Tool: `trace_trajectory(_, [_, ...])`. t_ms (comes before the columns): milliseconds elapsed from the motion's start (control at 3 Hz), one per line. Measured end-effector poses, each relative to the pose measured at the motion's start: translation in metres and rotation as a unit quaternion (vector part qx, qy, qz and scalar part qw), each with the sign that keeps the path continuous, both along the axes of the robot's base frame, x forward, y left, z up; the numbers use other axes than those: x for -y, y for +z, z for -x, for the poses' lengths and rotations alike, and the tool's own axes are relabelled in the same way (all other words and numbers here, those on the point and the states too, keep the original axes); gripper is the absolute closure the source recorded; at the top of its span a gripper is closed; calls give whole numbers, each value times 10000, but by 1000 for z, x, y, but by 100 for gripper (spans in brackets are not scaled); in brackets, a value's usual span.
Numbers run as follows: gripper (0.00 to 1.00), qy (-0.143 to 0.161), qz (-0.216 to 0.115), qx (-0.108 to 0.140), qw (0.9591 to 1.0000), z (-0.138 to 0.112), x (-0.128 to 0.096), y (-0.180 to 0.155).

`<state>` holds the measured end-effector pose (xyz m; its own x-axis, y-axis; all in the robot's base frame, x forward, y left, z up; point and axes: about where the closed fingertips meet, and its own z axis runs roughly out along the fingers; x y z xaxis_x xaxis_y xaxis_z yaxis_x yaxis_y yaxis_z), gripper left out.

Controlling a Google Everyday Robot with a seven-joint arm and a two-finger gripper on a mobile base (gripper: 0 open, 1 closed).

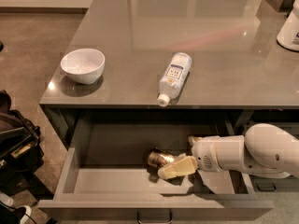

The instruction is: Place orange can into top drawer

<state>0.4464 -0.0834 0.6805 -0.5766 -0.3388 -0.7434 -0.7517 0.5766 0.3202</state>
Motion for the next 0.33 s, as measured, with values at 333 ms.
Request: trace_trajectory(333, [0,0,0,0,10000,0,0,0])
